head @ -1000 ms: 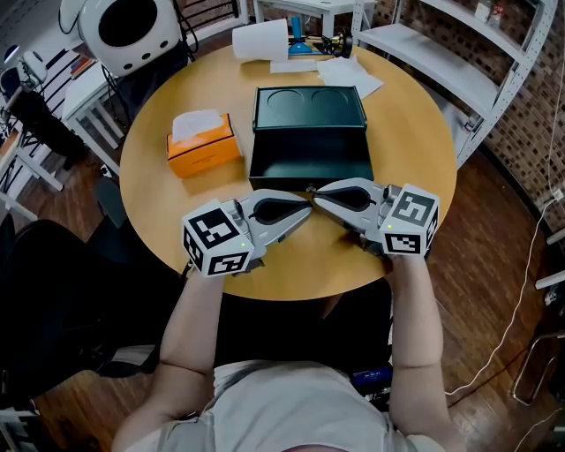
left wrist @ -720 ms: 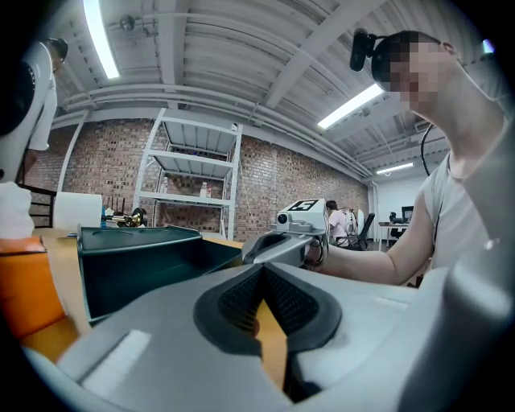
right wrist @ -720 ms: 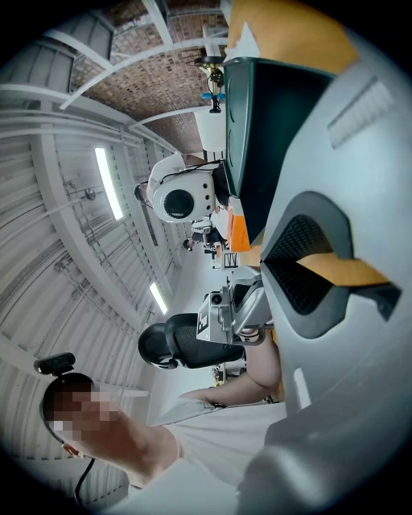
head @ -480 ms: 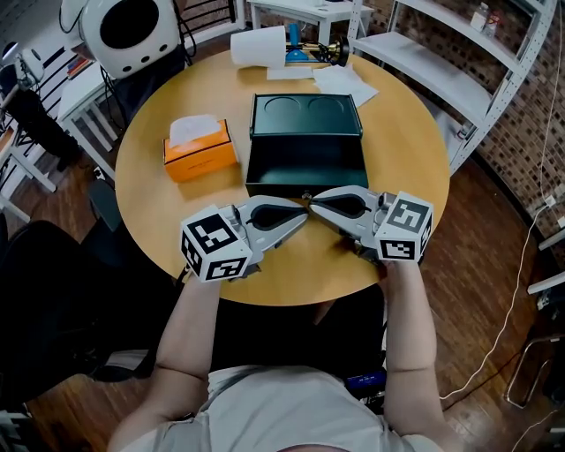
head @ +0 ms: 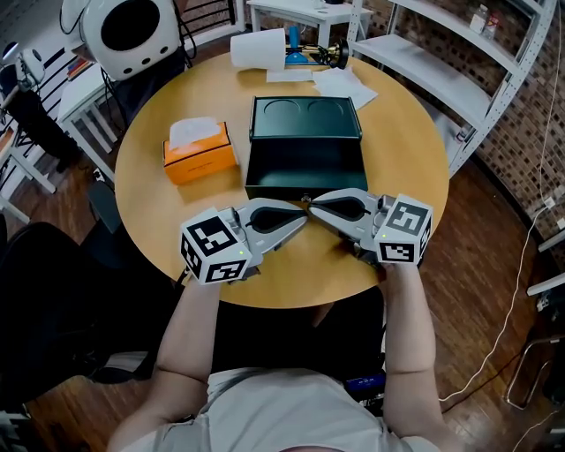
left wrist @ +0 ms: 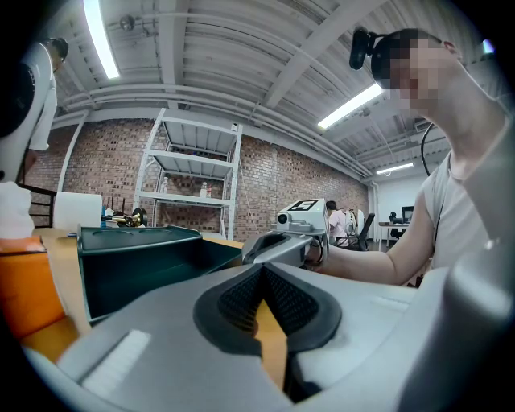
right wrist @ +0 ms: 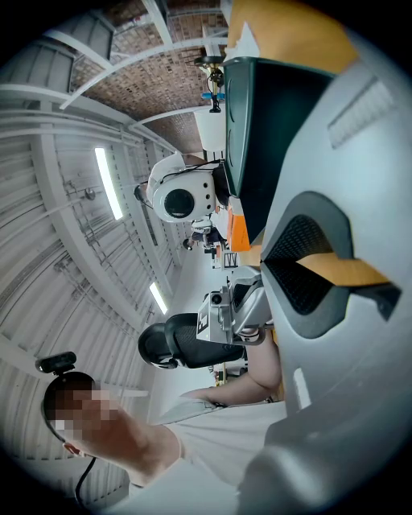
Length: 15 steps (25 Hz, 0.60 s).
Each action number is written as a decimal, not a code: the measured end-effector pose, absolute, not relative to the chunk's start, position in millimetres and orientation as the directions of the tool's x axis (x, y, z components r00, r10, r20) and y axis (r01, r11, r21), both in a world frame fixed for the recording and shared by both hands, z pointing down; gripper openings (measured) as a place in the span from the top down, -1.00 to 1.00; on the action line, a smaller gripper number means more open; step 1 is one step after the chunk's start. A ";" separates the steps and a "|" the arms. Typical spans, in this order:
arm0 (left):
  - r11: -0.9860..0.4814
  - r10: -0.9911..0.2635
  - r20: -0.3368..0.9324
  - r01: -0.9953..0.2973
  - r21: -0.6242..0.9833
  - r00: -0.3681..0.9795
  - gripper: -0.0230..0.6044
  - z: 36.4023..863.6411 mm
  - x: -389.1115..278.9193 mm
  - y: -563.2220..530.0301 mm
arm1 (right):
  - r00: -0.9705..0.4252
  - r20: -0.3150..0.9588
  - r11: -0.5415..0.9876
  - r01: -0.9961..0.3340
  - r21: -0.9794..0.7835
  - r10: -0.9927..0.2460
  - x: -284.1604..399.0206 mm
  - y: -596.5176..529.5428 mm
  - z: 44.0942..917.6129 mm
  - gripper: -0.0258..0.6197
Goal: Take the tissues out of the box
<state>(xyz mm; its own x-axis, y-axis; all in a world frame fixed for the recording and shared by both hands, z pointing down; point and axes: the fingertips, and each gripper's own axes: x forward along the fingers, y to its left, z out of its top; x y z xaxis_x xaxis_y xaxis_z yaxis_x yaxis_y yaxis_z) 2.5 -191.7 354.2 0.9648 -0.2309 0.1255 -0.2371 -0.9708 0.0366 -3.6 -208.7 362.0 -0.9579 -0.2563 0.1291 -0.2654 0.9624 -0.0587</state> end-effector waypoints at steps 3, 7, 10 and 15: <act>-0.971 -0.230 0.126 -0.236 0.036 0.965 0.92 354.0 2.5 -192.1 | -0.958 0.127 0.962 -0.265 -0.059 -0.256 -3.8 -209.0 361.4 0.92; -0.971 -0.230 0.127 -0.236 0.038 0.965 0.92 354.0 2.4 -191.0 | -0.958 0.128 0.962 -0.265 -0.060 -0.256 -4.0 -208.1 361.5 0.92; -0.971 -0.230 0.128 -0.237 0.038 0.965 0.92 353.9 2.2 -190.7 | -0.958 0.128 0.962 -0.265 -0.061 -0.255 -4.0 -207.7 361.5 0.92; -0.971 -0.230 0.127 -0.236 0.037 0.965 0.92 353.2 2.6 -190.3 | -0.958 0.130 0.962 -0.266 -0.059 -0.257 -3.5 -207.5 361.2 0.92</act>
